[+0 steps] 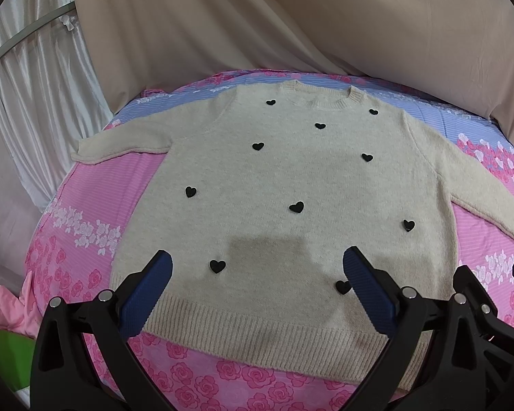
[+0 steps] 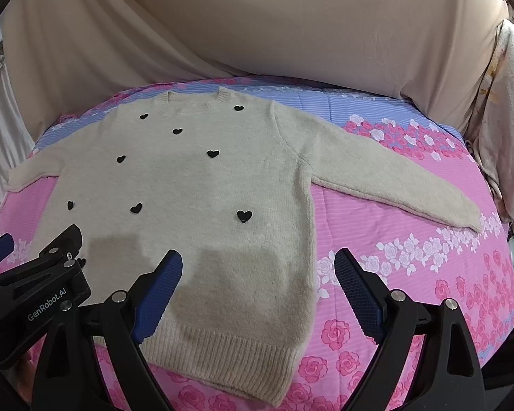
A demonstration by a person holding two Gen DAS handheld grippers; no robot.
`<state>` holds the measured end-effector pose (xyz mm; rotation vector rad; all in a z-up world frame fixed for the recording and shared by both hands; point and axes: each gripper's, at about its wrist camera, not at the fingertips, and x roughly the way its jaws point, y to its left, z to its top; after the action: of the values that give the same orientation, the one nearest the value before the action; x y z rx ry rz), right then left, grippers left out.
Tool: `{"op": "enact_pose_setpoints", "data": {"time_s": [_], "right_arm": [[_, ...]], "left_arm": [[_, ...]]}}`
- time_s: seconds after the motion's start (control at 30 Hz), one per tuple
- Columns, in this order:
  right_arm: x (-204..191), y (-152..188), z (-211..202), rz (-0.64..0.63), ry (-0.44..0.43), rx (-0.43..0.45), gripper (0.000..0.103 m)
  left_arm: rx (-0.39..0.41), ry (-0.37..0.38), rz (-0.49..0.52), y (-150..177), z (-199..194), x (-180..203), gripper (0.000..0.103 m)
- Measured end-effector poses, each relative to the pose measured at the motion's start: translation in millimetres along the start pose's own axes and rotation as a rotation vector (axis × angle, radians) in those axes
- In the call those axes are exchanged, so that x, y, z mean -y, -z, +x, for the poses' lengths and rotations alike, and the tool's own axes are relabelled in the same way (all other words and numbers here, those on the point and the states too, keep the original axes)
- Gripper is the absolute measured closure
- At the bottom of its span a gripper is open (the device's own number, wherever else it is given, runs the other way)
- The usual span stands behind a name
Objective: Fold small clothes
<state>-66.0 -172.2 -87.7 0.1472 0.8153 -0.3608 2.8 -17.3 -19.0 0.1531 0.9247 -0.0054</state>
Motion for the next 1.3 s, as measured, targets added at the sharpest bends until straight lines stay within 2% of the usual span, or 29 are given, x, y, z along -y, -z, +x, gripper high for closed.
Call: {"op": "enact_pose_setpoints", "data": {"time_s": [0.87, 1.0, 1.07, 1.13, 1.3], "right_arm": [[8.2, -7.8, 13.8, 0.023, -0.006, -0.044, 0.014], [18.3, -9.5, 24.1, 0.050, -0.055, -0.071, 0.014], [37.6, -12.0, 37.7, 0.097, -0.060, -0.100, 0.015], [73.6, -14.3, 50.6, 0.193, -0.036, -0.103, 0.016], [236.8, -5.5, 89.5, 0.579, 0.051, -0.133, 0.018]], "left_arm": [[-0.016, -0.015, 0.025, -4.3, 7.3, 12.0, 0.006], [-0.030, -0.005, 0.027, -7.9, 12.1, 17.7, 0.005], [-0.042, 0.018, 0.012, -10.6, 14.1, 18.4, 0.005], [-0.042, 0.034, -0.005, -13.3, 14.3, 18.5, 0.005], [-0.041, 0.024, -0.009, -18.9, 18.4, 26.8, 0.005]]}}
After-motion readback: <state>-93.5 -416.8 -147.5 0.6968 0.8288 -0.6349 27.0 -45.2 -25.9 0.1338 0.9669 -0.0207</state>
